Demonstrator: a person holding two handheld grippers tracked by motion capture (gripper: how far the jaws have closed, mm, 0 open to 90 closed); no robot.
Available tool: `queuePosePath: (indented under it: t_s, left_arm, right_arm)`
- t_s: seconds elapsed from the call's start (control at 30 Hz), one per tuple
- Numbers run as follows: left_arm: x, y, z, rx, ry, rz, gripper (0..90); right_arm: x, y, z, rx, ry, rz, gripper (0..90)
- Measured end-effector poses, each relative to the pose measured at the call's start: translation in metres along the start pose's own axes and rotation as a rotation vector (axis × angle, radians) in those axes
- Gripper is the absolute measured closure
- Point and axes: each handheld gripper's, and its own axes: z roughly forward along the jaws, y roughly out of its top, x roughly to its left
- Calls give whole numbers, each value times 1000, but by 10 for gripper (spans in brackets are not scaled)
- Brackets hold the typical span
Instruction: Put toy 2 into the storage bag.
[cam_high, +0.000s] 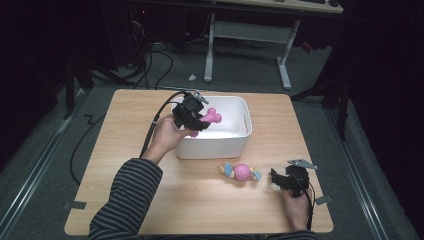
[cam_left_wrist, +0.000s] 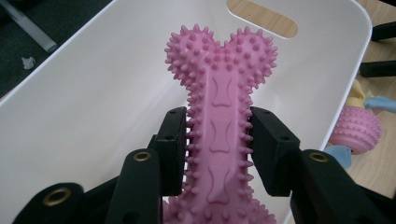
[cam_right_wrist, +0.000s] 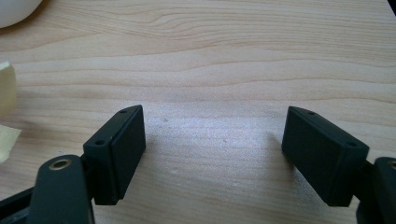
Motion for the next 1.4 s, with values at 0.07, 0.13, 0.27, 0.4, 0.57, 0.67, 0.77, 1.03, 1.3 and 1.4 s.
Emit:
queuePosePath:
  t_s: [0.07, 0.13, 0.27, 0.4, 0.57, 0.67, 0.77, 1.03, 1.3, 1.4]
  left_arm:
    - [1, 0, 2, 4, 1, -1, 584]
    - [3, -1, 5, 6, -2, -10, 584]
    - [5, -2, 11, 23, -3, -20, 584]
    - [4, -5, 16, 33, -10, -23, 584]
    - [4, -6, 20, 42, -15, -28, 581]
    - [4, -7, 22, 52, -15, -31, 578]
    - [4, -7, 23, 61, -18, -31, 571]
    - [5, -6, 18, 37, -15, -27, 456]
    - [5, -9, -11, -36, 7, -31, 414]
    - [4, -12, -22, -71, 17, -37, 408]
  right_arm:
    - [0, 0, 0, 0, 0, 0, 217]
    - [0, 0, 0, 0, 1, 0, 218]
    - [0, 0, 0, 0, 2, -2, 218]
    - [0, 0, 0, 0, 1, -1, 218]
    - [0, 0, 0, 0, 2, -2, 218]
    - [0, 0, 0, 0, 2, -2, 218]
    - [0, 0, 0, 0, 2, -1, 218]
    - [0, 0, 0, 0, 4, -2, 218]
    - [0, 0, 0, 0, 5, -4, 218]
    - [0, 0, 0, 0, 5, -4, 218]
